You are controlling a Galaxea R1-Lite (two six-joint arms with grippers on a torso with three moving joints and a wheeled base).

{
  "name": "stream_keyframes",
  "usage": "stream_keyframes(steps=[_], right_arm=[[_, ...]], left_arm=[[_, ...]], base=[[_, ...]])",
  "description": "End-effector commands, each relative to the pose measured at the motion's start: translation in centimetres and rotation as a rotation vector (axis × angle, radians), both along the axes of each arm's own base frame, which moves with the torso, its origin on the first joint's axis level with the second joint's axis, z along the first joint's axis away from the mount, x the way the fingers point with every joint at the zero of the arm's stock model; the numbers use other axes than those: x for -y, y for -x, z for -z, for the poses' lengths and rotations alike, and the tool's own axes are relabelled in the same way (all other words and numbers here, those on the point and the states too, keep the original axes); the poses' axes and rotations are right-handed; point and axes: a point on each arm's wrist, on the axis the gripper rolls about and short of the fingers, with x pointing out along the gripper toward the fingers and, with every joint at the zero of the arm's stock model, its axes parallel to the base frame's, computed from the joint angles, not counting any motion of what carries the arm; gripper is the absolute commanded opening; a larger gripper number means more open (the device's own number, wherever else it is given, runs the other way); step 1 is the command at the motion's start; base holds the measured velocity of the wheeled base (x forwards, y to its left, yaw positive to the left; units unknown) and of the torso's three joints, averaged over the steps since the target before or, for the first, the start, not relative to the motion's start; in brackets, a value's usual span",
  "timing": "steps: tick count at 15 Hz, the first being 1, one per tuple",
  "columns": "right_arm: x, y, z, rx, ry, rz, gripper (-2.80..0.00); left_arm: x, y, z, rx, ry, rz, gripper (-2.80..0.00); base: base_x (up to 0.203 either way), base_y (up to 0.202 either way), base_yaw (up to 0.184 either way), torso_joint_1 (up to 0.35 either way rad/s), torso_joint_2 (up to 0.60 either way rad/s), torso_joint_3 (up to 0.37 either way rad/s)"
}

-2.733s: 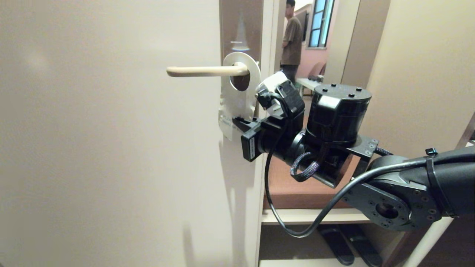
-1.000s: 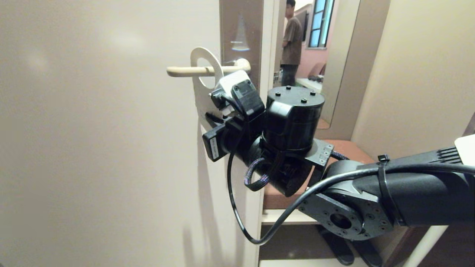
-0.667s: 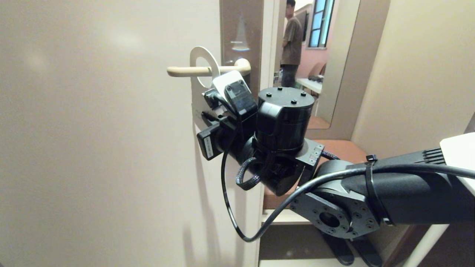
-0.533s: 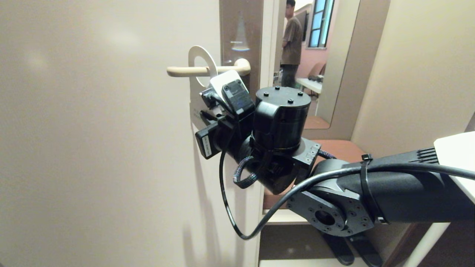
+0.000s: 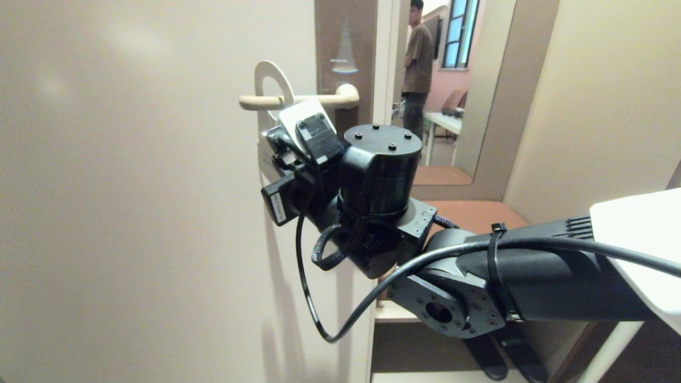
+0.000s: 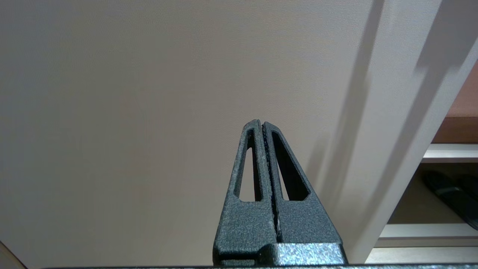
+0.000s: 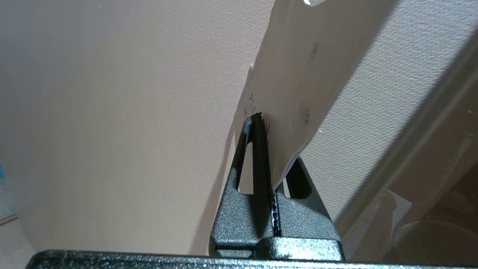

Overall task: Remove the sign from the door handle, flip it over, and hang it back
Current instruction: Take down the sign

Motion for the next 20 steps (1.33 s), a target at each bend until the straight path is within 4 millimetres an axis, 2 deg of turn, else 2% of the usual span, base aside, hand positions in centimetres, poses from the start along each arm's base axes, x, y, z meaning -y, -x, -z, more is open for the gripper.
stream_keyframes(steps=[1,20], right_arm=[[-0.3,0.1,0.3,-0.001,0.004,-0.001,-2.8],[-2.6,0.5,0.2,0.027,-0.013,-0.038,-2.8]], left_arm=[[0.0,0.0,0.0,0.0,0.001,-0.001,-2.8],[0.0,0.0,0.0,0.0,0.001,-0.001,-2.8]], base=[[0.0,0.0,0.0,0.0,0.0,0.0],[0.0,0.0,0.0,0.0,0.0,0.0]])
